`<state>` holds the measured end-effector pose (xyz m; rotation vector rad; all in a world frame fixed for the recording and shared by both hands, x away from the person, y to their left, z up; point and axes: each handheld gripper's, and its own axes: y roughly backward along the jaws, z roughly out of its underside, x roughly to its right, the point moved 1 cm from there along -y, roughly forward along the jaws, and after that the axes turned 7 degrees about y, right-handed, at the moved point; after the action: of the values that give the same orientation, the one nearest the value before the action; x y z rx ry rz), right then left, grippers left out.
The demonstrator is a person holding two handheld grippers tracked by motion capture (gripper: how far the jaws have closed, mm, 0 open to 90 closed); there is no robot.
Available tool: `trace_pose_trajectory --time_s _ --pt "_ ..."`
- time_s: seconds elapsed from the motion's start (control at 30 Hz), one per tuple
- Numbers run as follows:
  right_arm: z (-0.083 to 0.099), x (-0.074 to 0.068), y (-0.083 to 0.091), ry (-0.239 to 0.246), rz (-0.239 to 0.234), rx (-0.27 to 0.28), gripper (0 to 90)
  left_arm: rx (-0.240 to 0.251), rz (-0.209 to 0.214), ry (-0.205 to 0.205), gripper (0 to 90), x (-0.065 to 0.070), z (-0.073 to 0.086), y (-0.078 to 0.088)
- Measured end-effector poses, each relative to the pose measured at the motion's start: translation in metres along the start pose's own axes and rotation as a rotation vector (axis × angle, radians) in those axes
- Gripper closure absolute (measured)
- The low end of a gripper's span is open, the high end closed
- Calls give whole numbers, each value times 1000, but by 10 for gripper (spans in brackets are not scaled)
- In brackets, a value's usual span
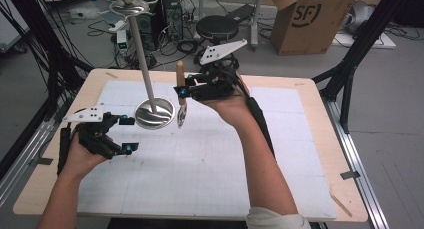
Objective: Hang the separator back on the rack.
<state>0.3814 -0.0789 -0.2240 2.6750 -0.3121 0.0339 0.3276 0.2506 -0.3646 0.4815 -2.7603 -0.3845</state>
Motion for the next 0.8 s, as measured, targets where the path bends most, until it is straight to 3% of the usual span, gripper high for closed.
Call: trace_pose_trajectory --time_s 0.2,0.5,0.8 --pt "-12 11 -2 2 3 2 666 3 8 -21 73 0 0 2" --pt "-20 26 -2 -10 8 -11 666 10 13 -13 73 1 0 2" --pt "-40 44 -4 -7 12 -19 666 10 14 -16 73 1 1 1"
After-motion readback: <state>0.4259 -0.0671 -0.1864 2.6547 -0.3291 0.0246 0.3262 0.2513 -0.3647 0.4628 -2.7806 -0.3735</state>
